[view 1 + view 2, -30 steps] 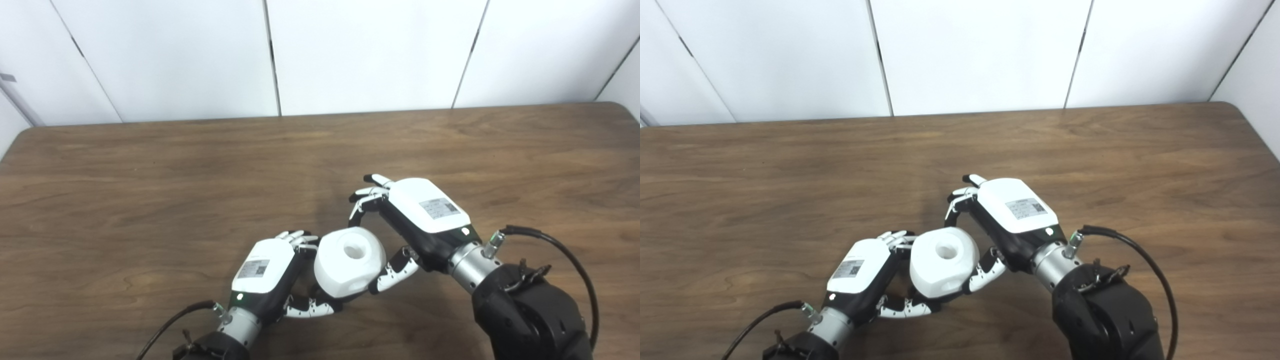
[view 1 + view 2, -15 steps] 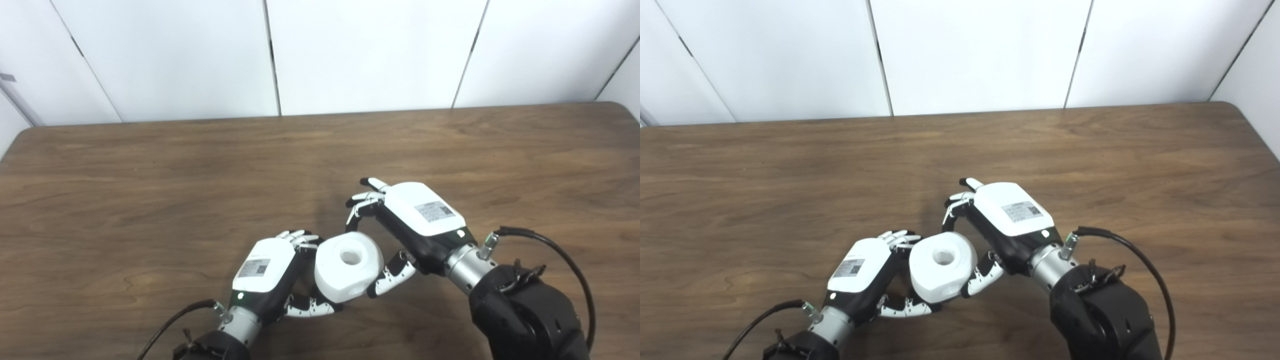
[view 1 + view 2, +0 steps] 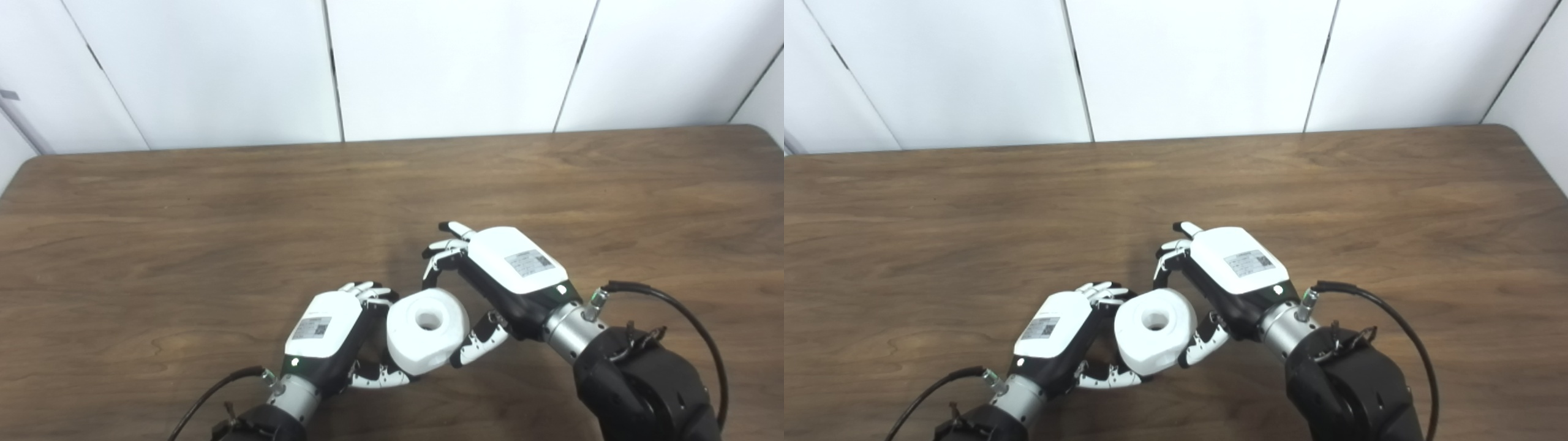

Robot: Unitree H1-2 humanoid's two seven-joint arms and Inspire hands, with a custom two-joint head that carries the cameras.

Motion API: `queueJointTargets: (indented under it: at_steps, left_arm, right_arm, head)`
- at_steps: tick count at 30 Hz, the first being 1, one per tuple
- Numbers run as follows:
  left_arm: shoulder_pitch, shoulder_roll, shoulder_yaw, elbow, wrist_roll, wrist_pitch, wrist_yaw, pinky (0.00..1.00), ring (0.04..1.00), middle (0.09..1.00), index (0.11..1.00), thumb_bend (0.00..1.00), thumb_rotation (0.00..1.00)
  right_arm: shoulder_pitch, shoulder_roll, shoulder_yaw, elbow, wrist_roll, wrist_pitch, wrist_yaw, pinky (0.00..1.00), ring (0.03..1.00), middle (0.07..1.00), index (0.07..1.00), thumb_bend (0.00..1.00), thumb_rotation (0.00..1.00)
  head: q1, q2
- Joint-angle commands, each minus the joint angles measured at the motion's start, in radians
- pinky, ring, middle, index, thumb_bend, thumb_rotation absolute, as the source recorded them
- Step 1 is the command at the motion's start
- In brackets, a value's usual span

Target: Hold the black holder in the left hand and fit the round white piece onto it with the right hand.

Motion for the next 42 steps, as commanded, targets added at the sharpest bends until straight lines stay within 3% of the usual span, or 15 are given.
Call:
queueJointTargets:
  at_steps: [1, 15, 25, 27, 30, 35, 42]
  left_arm:
    - [0.032, 0.009, -0.023, 0.040, 0.002, 0.040, -0.086, 0.89, 0.892, 0.822, 0.489, 0.52, 0.05]
    - [0.034, 0.005, -0.021, 0.031, -0.006, 0.042, -0.087, 0.89, 0.892, 0.824, 0.489, 0.52, 0.05]
    - [0.030, 0.006, -0.025, 0.032, 0.002, 0.045, -0.094, 0.89, 0.894, 0.826, 0.489, 0.52, 0.05]
    - [0.031, 0.004, -0.024, 0.033, 0.001, 0.045, -0.092, 0.89, 0.894, 0.825, 0.489, 0.52, 0.05]
    - [0.031, 0.003, -0.024, 0.034, -0.001, 0.046, -0.092, 0.89, 0.895, 0.825, 0.489, 0.52, 0.05]
    - [0.029, 0.003, -0.024, 0.037, 0.000, 0.043, -0.089, 0.89, 0.893, 0.824, 0.489, 0.52, 0.05]
    - [0.026, 0.005, -0.027, 0.040, 0.007, 0.044, -0.092, 0.89, 0.892, 0.824, 0.489, 0.52, 0.05]
  right_arm:
    - [-0.015, -0.004, 0.001, -0.010, 0.005, -0.030, -0.035, 0.83, 0.960, 0.817, 0.484, 0.52, 0.13]
    - [-0.007, -0.012, 0.000, 0.017, -0.005, -0.033, -0.061, 0.81, 0.942, 0.812, 0.484, 0.52, 0.13]
    - [-0.021, -0.023, 0.000, 0.006, -0.018, -0.015, 0.010, 0.84, 0.968, 0.830, 0.490, 0.52, 0.15]
    - [-0.024, -0.025, 0.000, 0.003, -0.017, -0.015, 0.027, 0.84, 0.973, 0.839, 0.582, 0.81, 0.24]
    - [-0.032, -0.031, -0.002, -0.007, -0.014, -0.008, 0.071, 0.88, 0.990, 0.865, 0.635, 0.94, 0.38]
    - [-0.047, -0.037, -0.003, -0.023, -0.020, -0.006, 0.132, 0.95, 1.000, 0.894, 0.670, 1.00, 0.46]
    - [-0.053, -0.037, -0.009, -0.026, -0.024, -0.007, 0.152, 0.99, 1.000, 0.910, 0.677, 1.00, 0.47]
  head:
    - [-0.001, 0.001]
    - [-0.003, 0.002]
    - [-0.002, 0.002]
    - [-0.002, 0.002]
    - [-0.002, 0.002]
    - [-0.003, 0.002]
    - [-0.002, 0.002]
